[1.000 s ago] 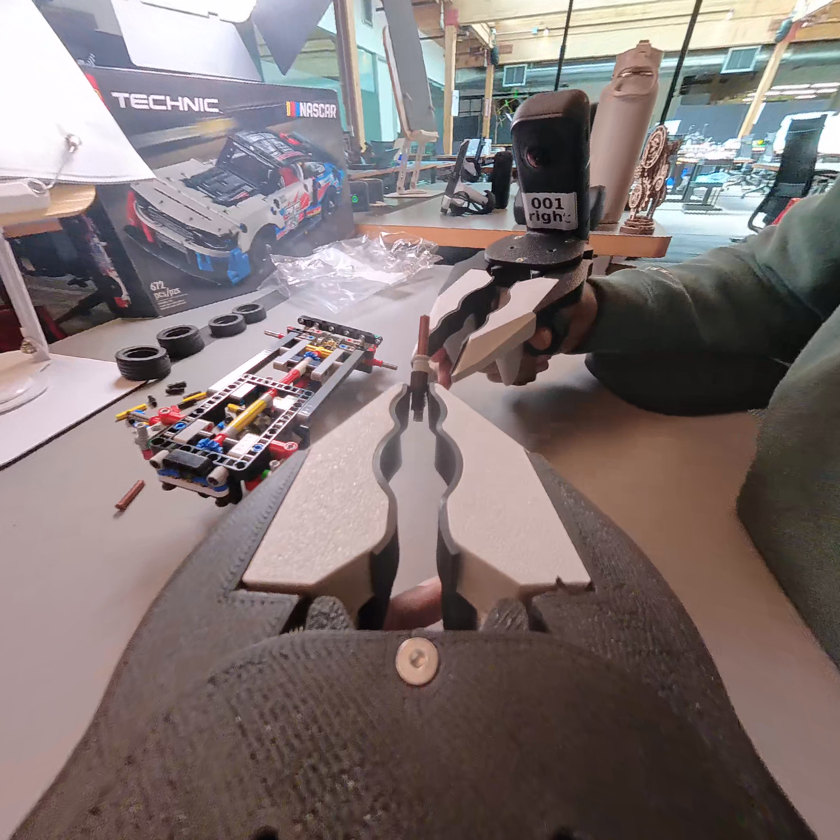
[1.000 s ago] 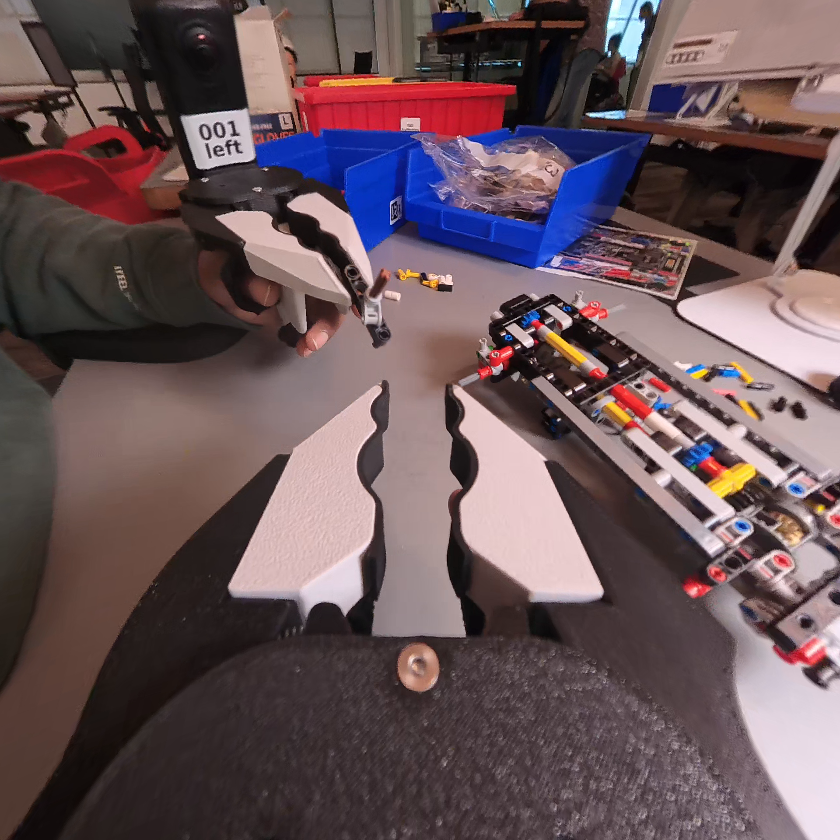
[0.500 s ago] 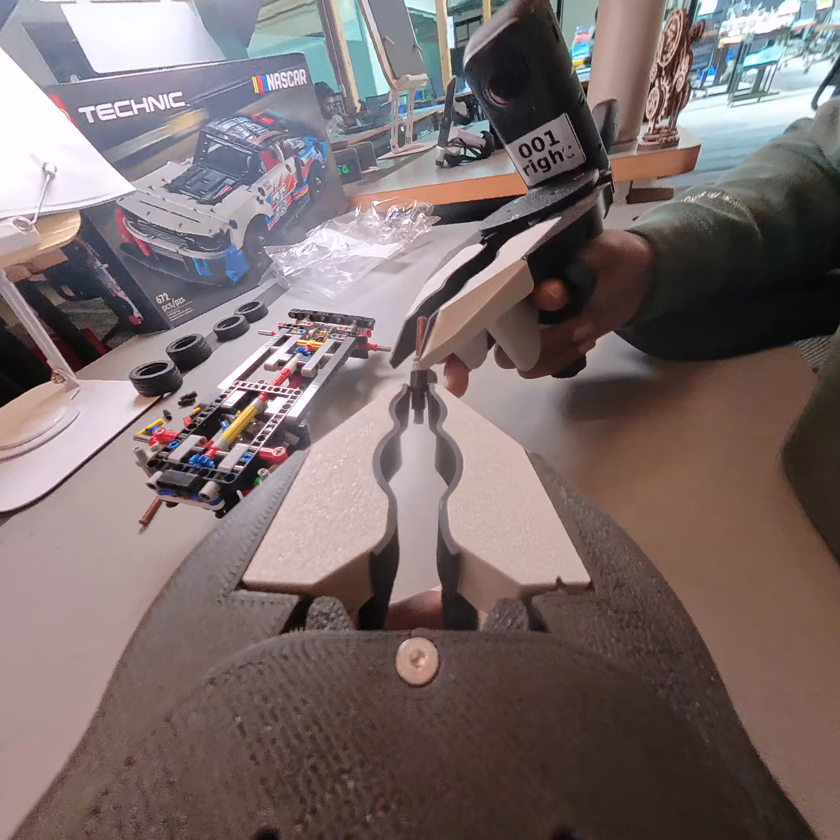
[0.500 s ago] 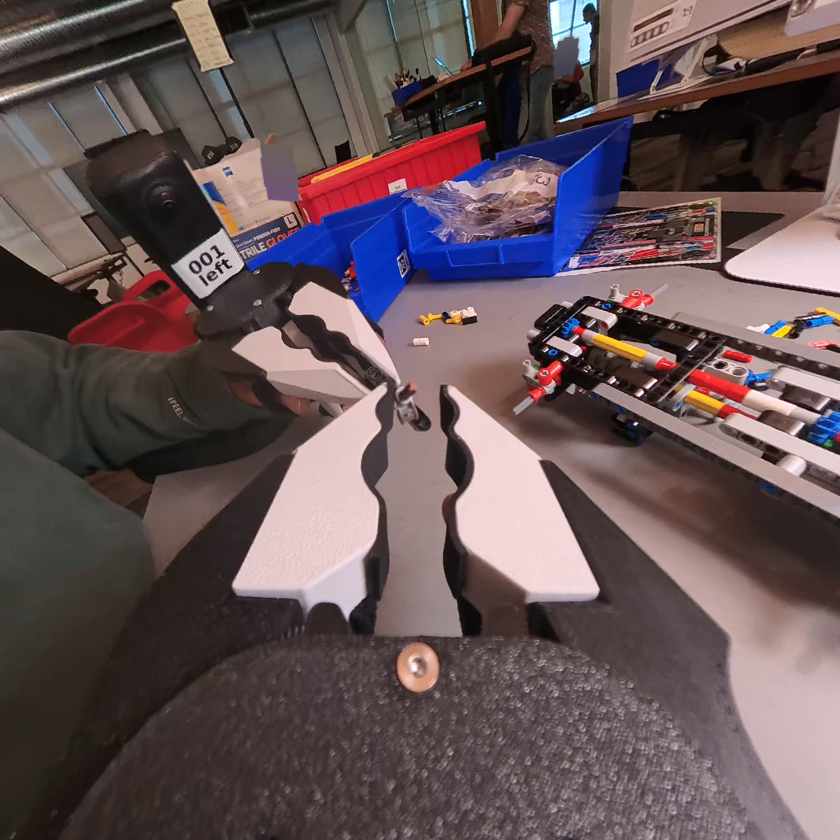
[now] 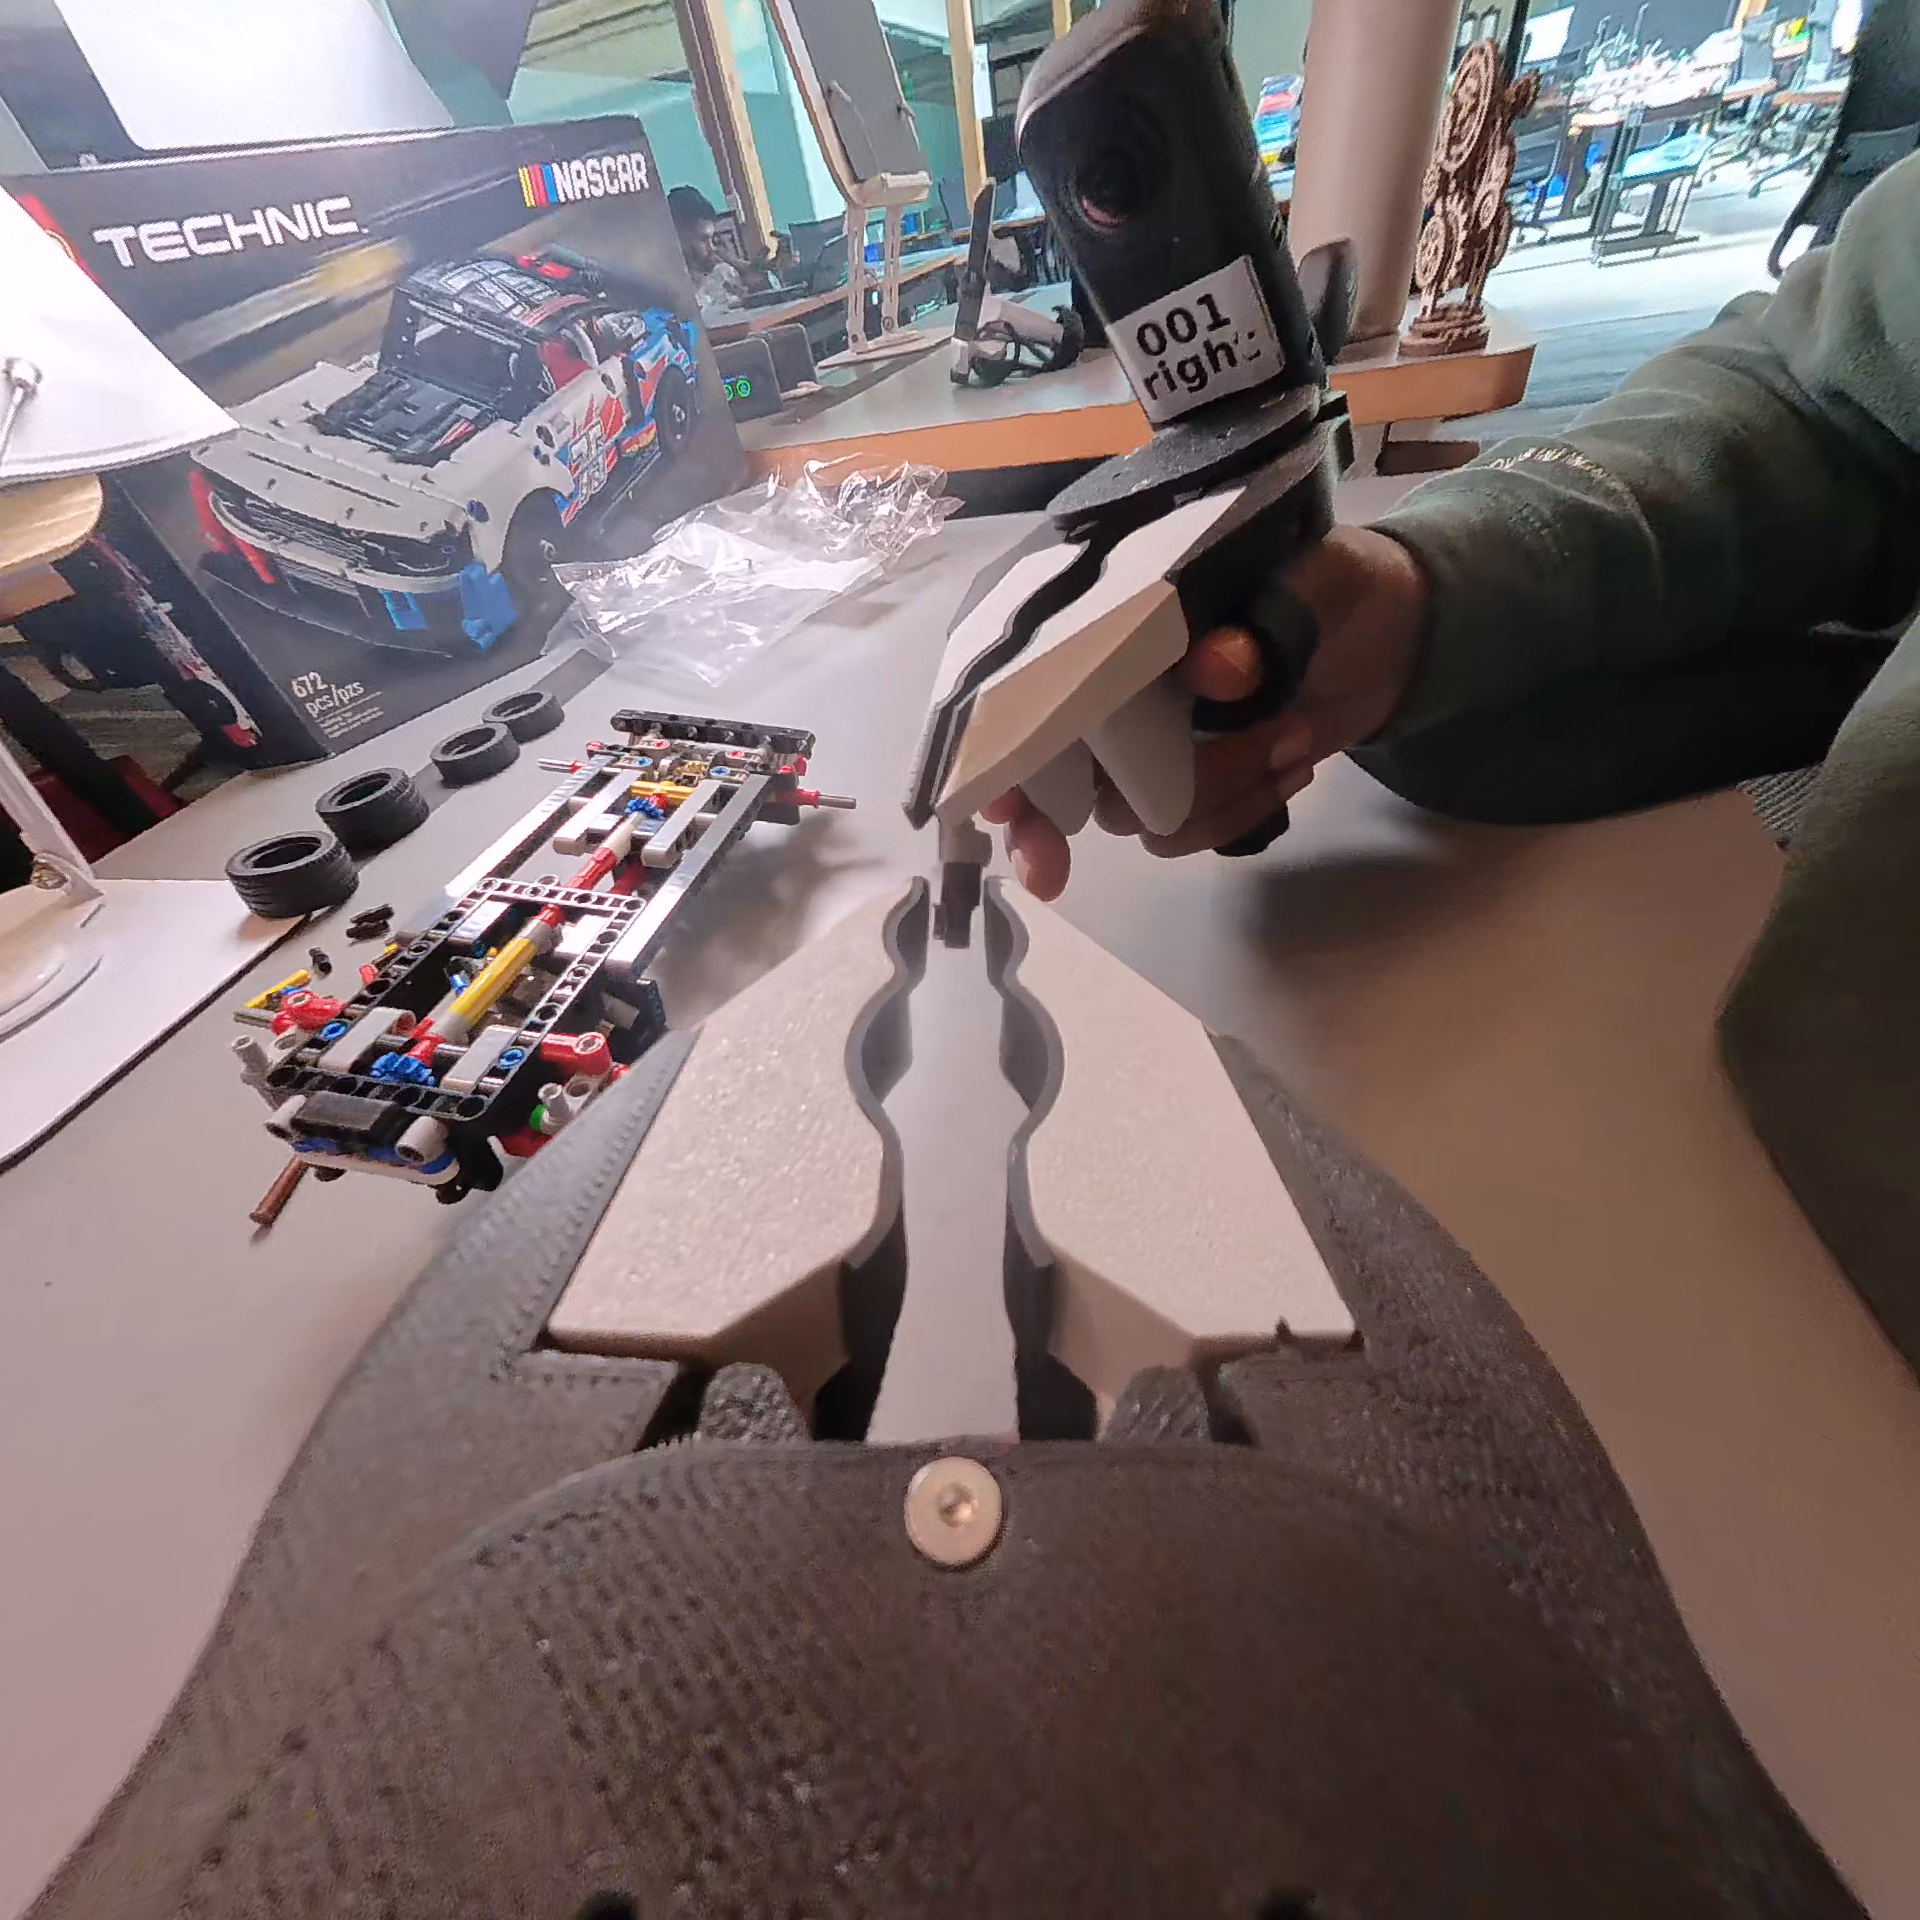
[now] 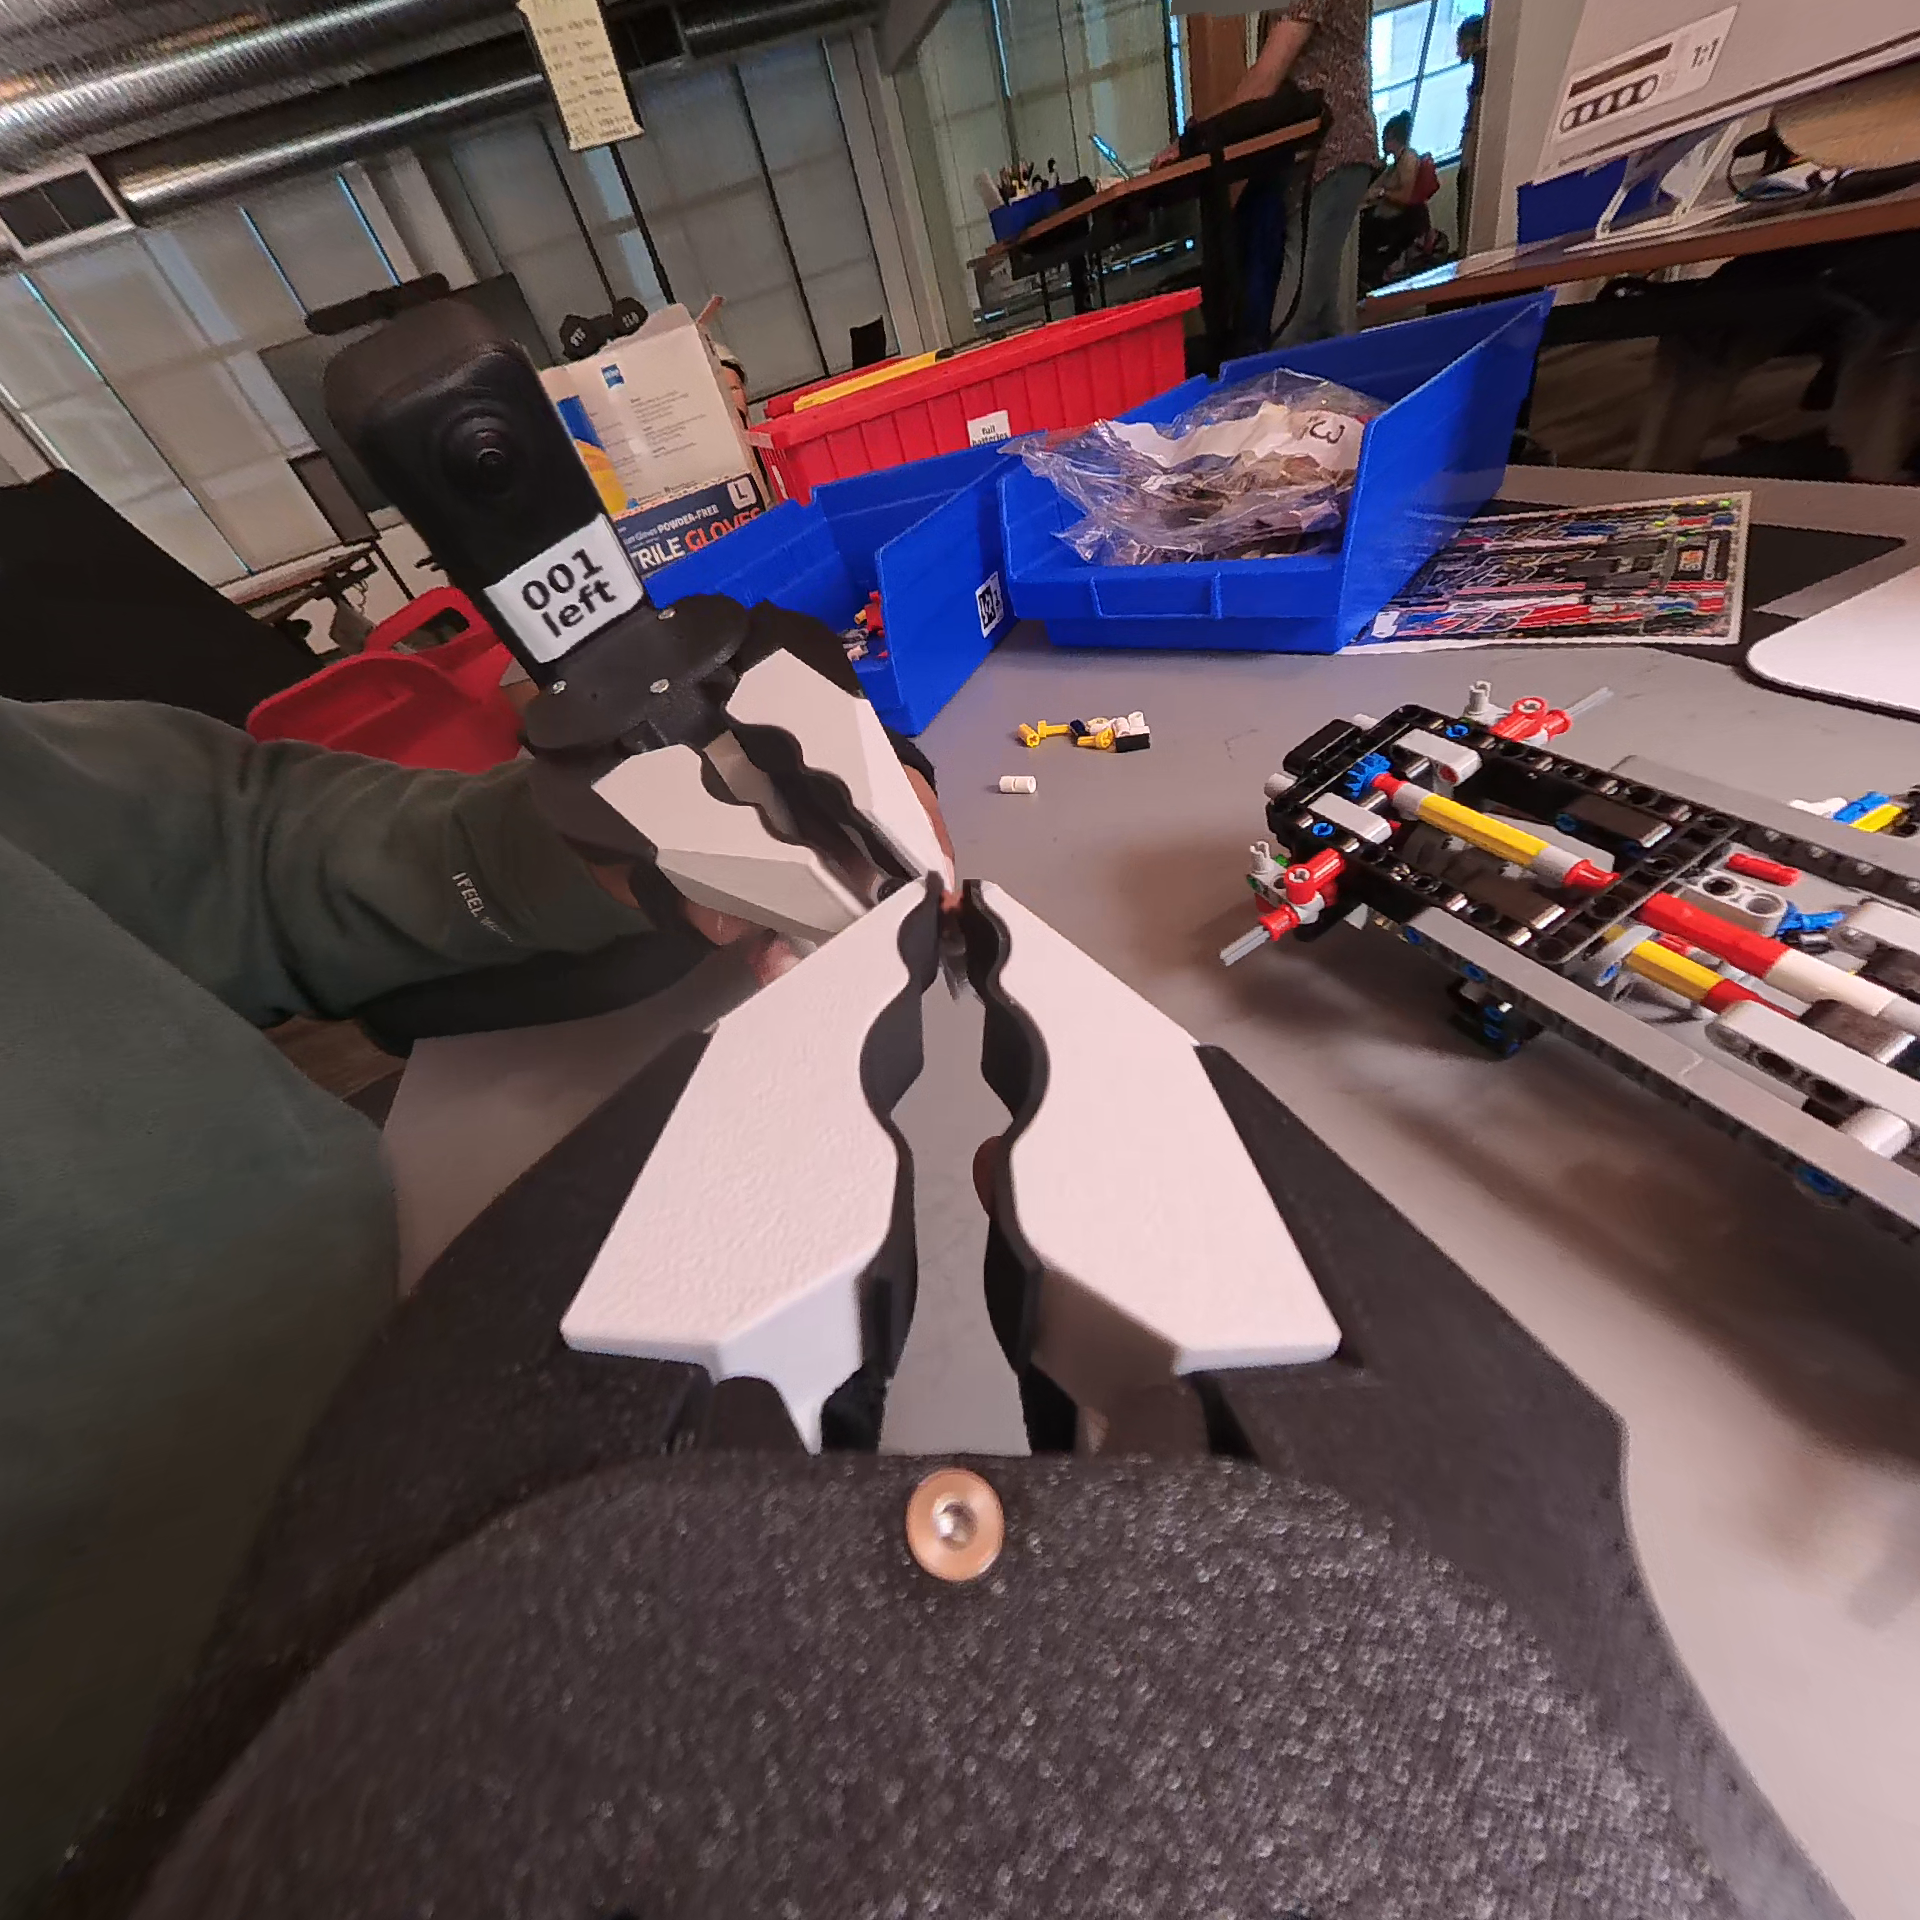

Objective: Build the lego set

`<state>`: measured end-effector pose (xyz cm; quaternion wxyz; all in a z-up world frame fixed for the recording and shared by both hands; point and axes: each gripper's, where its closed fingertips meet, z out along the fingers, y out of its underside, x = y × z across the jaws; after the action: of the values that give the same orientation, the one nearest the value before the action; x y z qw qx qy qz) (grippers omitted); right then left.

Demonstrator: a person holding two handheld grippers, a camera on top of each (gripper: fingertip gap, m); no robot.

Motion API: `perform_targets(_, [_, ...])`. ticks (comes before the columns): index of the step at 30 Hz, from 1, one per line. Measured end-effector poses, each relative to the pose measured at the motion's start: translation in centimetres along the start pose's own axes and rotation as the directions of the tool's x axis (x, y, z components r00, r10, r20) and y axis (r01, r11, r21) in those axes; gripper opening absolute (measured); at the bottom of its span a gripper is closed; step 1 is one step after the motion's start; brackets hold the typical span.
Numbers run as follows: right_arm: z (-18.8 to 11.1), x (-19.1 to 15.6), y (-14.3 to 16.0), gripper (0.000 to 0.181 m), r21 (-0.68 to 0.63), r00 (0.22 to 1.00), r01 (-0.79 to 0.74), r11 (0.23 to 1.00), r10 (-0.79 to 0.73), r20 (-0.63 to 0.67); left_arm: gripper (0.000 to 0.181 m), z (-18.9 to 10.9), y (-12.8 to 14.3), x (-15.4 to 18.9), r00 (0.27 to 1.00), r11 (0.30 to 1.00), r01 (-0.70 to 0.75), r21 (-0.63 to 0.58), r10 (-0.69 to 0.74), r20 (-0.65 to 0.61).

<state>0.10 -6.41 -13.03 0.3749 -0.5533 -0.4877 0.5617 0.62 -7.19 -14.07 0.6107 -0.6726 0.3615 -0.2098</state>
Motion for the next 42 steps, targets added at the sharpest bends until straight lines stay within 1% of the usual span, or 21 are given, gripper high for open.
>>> perform_targets(5, [-0.6,0.6,-0.5,0.0,0.009,1.0,0.008,1.0,-0.008,-0.013,0.035,-0.5,-0.8,-0.8,0.998,0.997,0.056,0.057,-0.057,0.006])
perform_targets(9, [-1.3,1.7,-1.1,0.0,0.024,0.999,0.014,1.0,-0.013,-0.043,0.06,-1.0,-0.6,-3.0,0.989,0.991,0.12,0.067,-0.125,0.078])
perform_targets(11, [-1.7,2.4,-1.5,0.0,0.037,0.998,0.01,0.999,-0.008,-0.061,0.07,-1.3,-0.1,-4.3,0.981,0.988,0.146,0.052,-0.151,0.121])
perform_targets(12, [-1.9,2.7,-1.6,0.0,0.041,0.998,0.007,0.999,-0.004,-0.069,0.071,-1.4,0.2,-4.9,0.977,0.987,0.155,0.039,-0.159,0.14])
perform_targets(15, [-2.6,3.7,-1.9,0.0,0.045,0.995,0.001,0.999,0.004,-0.099,0.073,-1.7,1.8,-6.7,0.969,0.985,0.171,-0.021,-0.164,0.184])
perform_targets(17, [-3.0,4.3,-2.2,0.0,0.054,0.993,-0.006,0.999,0.013,-0.114,0.075,-1.7,3.3,-8.0,0.966,0.981,0.174,-0.088,-0.153,0.206])
perform_targets(19, [-3.3,4.9,-2.3,0.0,0.06,0.992,-0.014,0.998,0.021,-0.128,0.076,-1.5,4.7,-9.3,0.969,0.975,0.151,-0.166,-0.113,0.218])
perform_targets(21, [-3.7,5.5,-2.6,0.0,0.068,0.989,-0.018,0.998,0.027,-0.145,0.08,-1.1,6.4,-10.3,0.976,0.955,0.139,-0.263,-0.086,0.2])
perform_targets(24, [-4.6,6.5,-3.4,0.0,0.097,0.981,0.001,0.995,0.018,-0.191,0.086,-0.2,8.0,-11.0,0.979,0.924,0.184,-0.334,-0.142,0.147])
perform_targets(25, [-5.2,7.0,-3.9,0.0,0.115,0.976,0.017,0.993,0.009,-0.216,0.087,0.0,8.2,-11.3,0.981,0.923,0.176,-0.343,-0.136,0.138])
perform_targets(26, [-5.9,7.5,-4.6,0.0,0.139,0.97,0.032,0.99,0.002,-0.242,0.083,0.2,8.3,-11.5,0.985,0.924,0.157,-0.35,-0.121,0.121])
perform_targets(29, [-8.2,9.6,-6.0,0.0,0.2,0.944,0.06,0.978,0.009,-0.328,0.082,0.7,8.8,-11.9,0.991,0.914,0.126,-0.386,-0.098,0.091])
perform_targets(32, [-10.6,11.7,-6.6,0.0,0.248,0.916,0.059,0.967,0.047,-0.399,0.079,1.3,9.1,-12.4,0.993,0.91,0.1,-0.402,-0.068,0.092])
perform_targets(34, [-11.6,12.8,-6.6,0.0,0.275,0.903,0.034,0.961,0.088,-0.42,0.071,1.7,9.1,-12.5,0.994,0.909,0.093,-0.406,-0.062,0.089])
perform_targets(38, [-12.2,13.7,-6.2,0.0,0.311,0.894,-0.031,0.95,0.165,-0.416,0.067,2.2,9.0,-12.7,0.994,0.911,0.087,-0.403,-0.053,0.094])
perform_targets(42, [-11.9,13.5,-5.9,0.0,0.296,0.897,-0.019,0.955,0.147,-0.417,0.061,1.9,8.6,-12.2,0.993,0.919,0.101,-0.38,-0.073,0.089])
